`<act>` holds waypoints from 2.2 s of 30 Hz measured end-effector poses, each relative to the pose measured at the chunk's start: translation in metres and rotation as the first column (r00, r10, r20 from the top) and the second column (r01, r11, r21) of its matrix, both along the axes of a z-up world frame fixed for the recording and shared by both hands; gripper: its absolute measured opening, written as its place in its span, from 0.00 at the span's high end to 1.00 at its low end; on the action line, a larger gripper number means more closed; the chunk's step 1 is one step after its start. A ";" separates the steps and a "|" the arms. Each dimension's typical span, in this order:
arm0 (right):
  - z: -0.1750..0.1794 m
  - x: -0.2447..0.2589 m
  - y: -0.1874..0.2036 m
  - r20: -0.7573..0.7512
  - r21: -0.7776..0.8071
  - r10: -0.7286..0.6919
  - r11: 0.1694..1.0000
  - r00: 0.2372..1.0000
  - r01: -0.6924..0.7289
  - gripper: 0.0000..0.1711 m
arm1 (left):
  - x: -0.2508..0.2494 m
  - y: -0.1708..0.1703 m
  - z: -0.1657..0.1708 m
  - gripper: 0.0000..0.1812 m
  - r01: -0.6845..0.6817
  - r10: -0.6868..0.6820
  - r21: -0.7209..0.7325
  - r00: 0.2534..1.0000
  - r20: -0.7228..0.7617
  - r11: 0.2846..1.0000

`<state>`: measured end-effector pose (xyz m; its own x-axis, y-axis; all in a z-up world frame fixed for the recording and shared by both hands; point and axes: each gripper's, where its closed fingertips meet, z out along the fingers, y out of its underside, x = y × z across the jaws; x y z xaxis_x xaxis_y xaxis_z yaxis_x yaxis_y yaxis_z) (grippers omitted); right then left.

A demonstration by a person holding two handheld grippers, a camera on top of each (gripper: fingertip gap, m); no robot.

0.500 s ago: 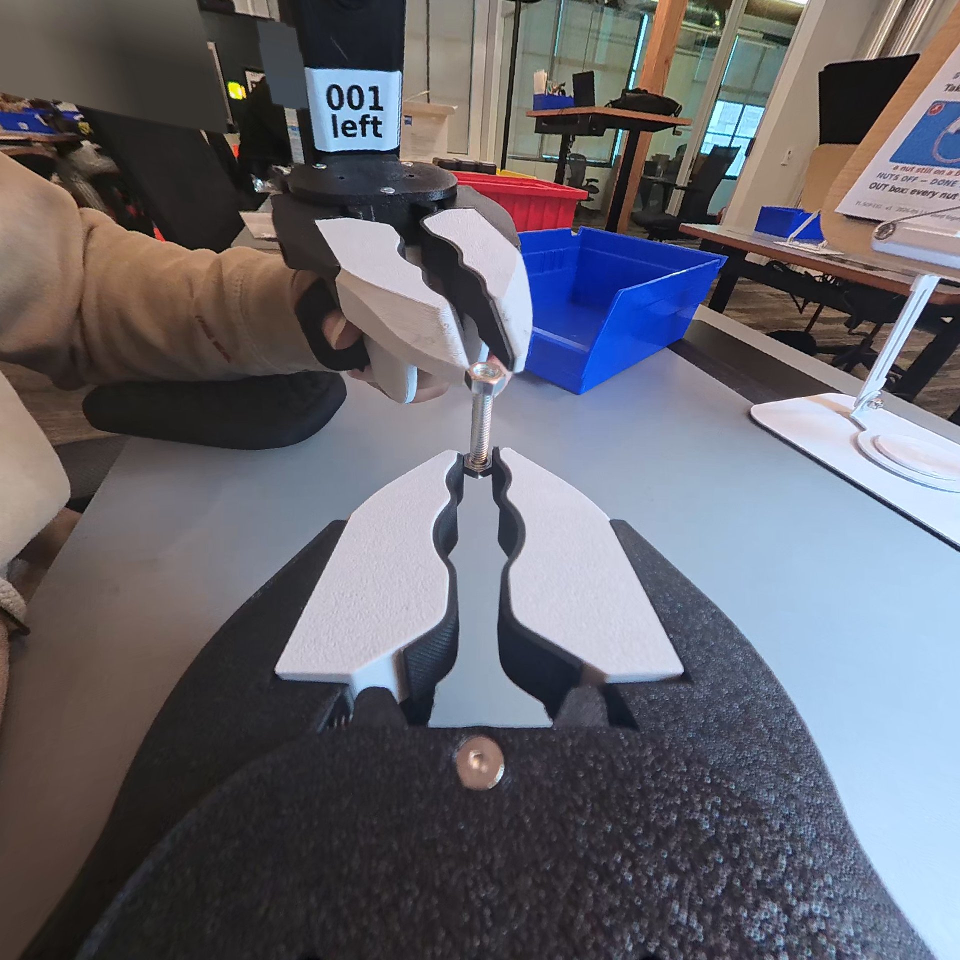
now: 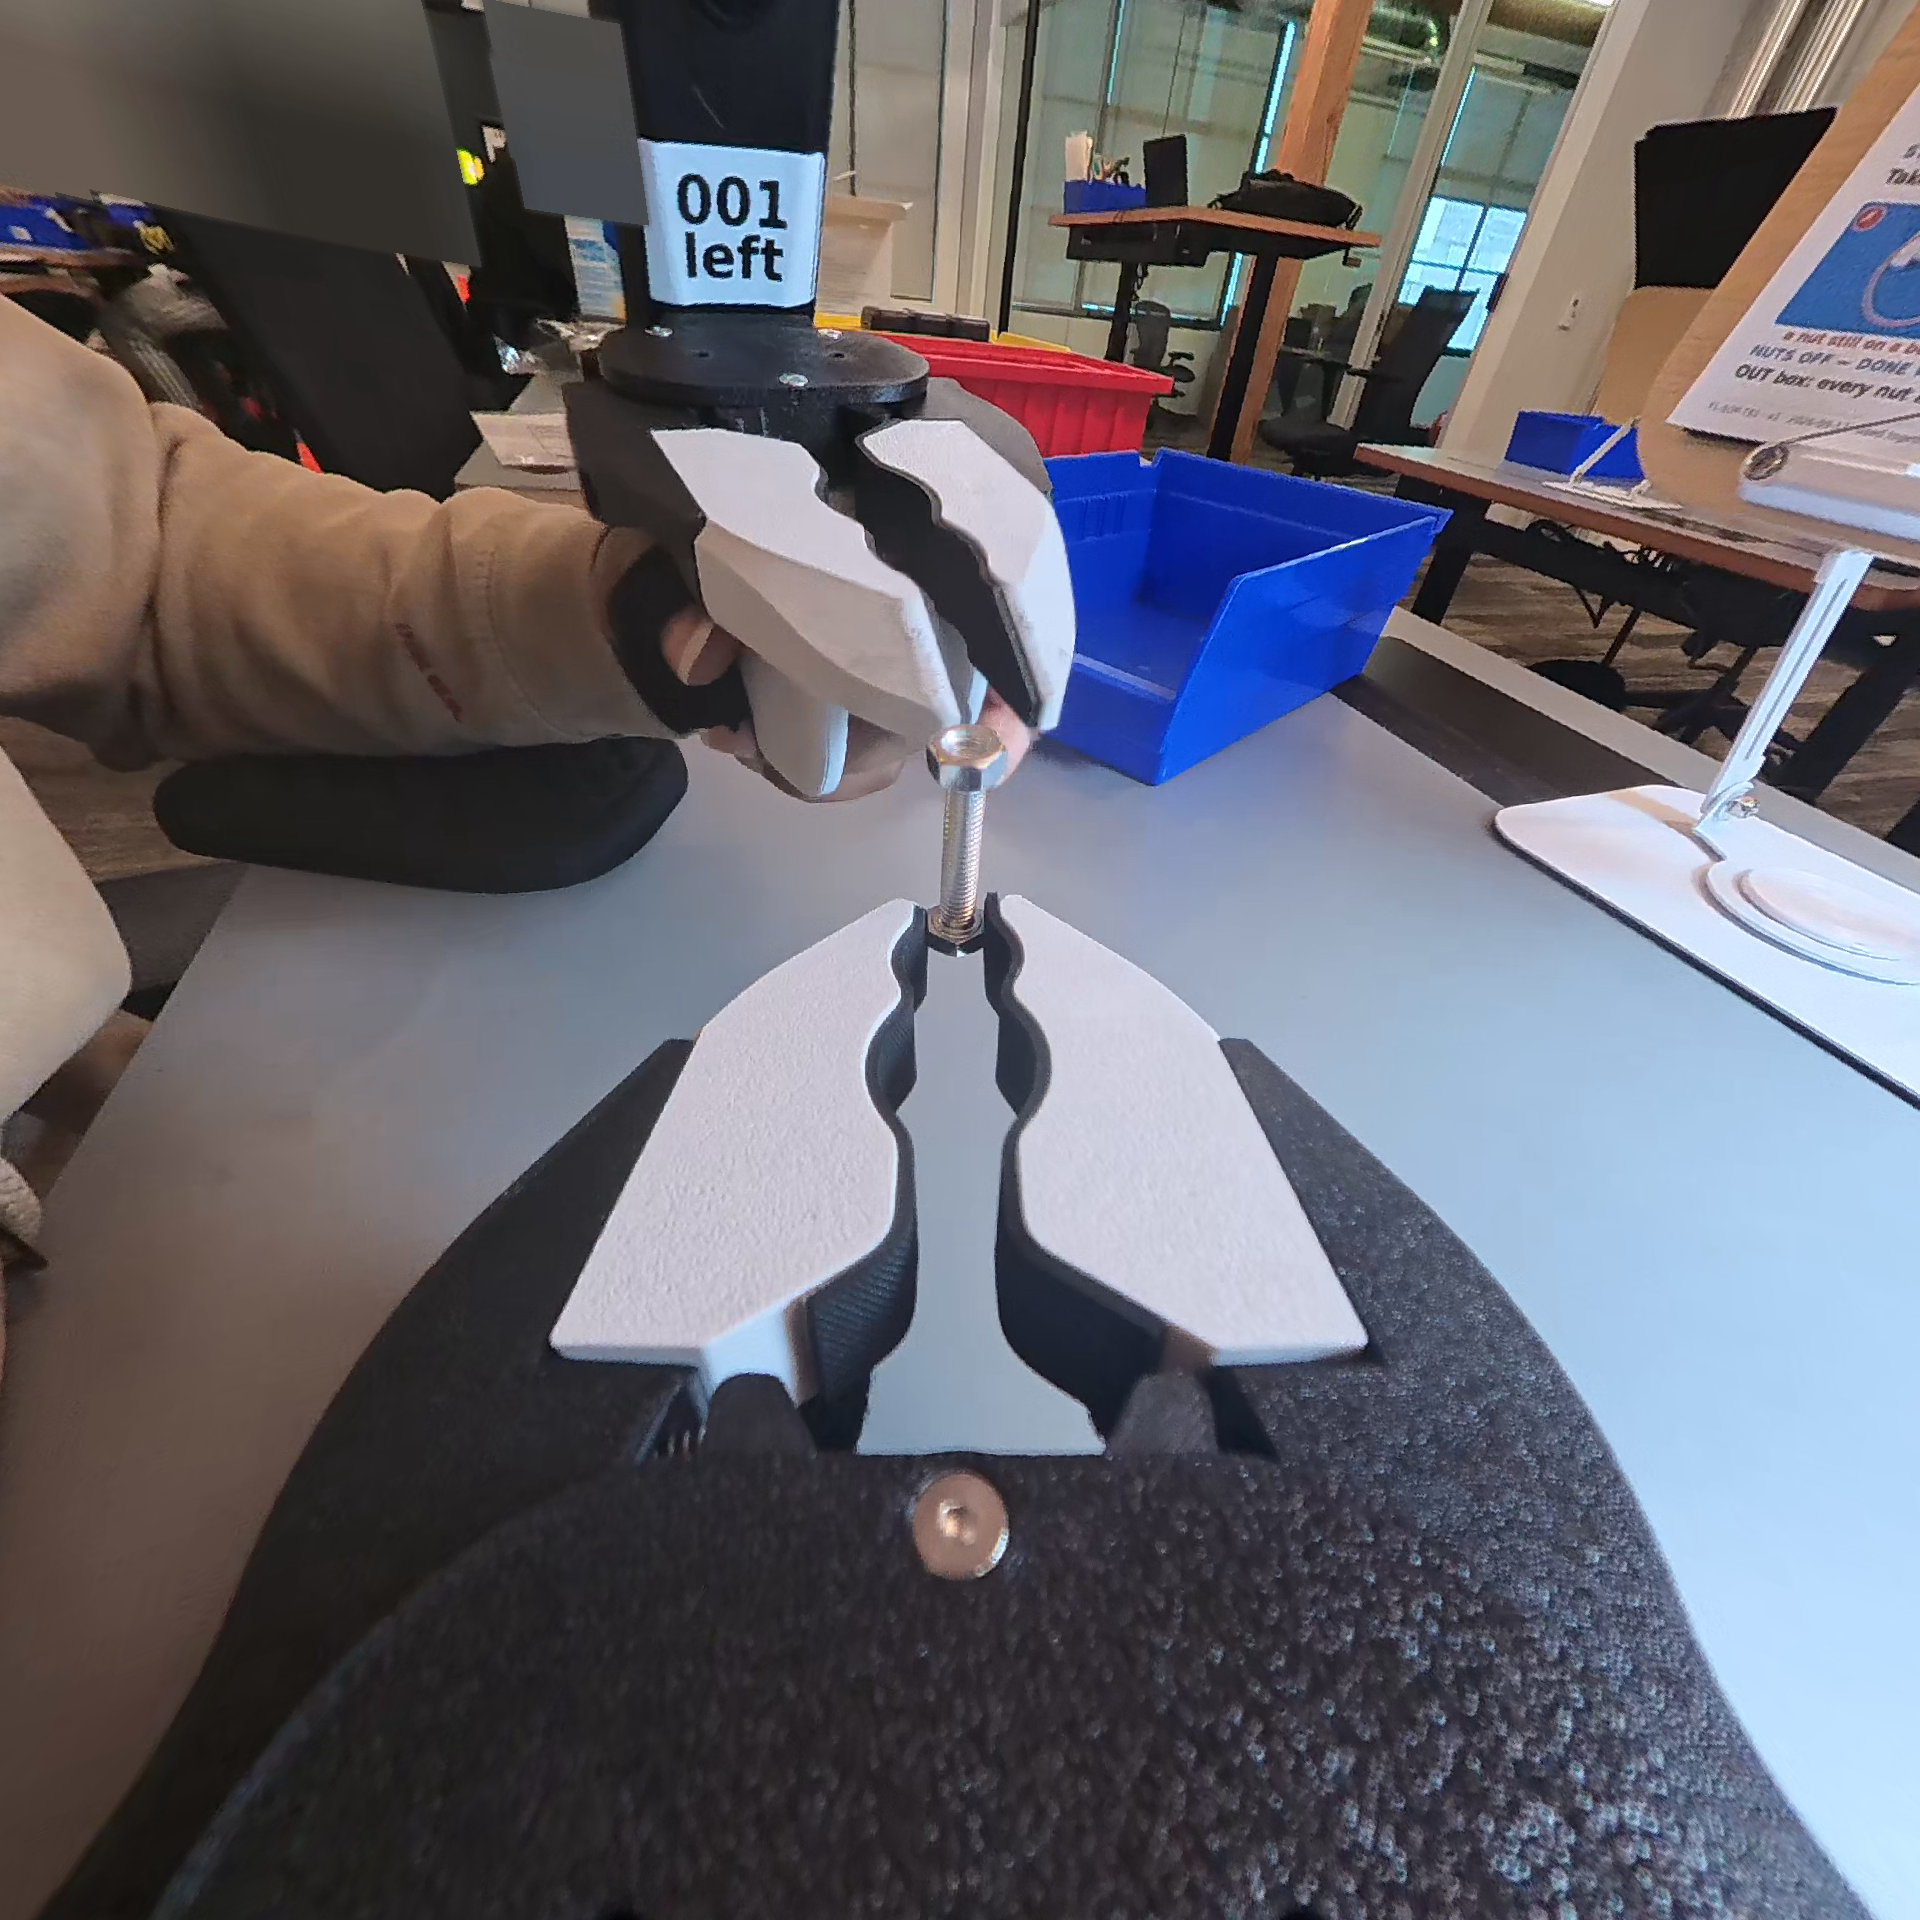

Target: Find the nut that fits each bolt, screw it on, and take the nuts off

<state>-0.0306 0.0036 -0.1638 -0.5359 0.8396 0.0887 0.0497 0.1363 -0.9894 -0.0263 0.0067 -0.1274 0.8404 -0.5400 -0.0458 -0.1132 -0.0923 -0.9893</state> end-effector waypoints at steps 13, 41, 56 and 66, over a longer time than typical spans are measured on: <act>-0.001 0.000 0.001 0.009 -0.001 -0.003 1.000 1.000 0.003 0.94 | -0.001 0.001 -0.001 0.93 -0.002 0.002 -0.002 0.999 0.034 1.000; -0.001 -0.001 0.006 0.031 -0.050 -0.013 0.999 0.999 0.014 0.94 | -0.006 0.007 -0.005 0.92 -0.047 0.047 0.001 0.998 0.052 0.999; -0.001 0.001 -0.002 0.044 -0.083 0.026 0.996 0.999 -0.022 0.94 | 0.009 0.005 -0.003 0.94 -0.004 0.003 0.008 0.999 0.050 1.000; 0.000 0.002 -0.005 0.053 -0.069 0.034 0.997 0.998 -0.031 0.94 | 0.012 0.004 -0.001 0.94 0.011 -0.012 0.018 0.999 0.049 1.000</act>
<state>-0.0283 -0.0015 -0.1641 -0.5655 0.8248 0.0019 0.0998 0.0708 -0.9925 -0.0141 0.0102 -0.1287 0.8359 -0.5488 -0.0144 -0.0655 -0.0736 -0.9951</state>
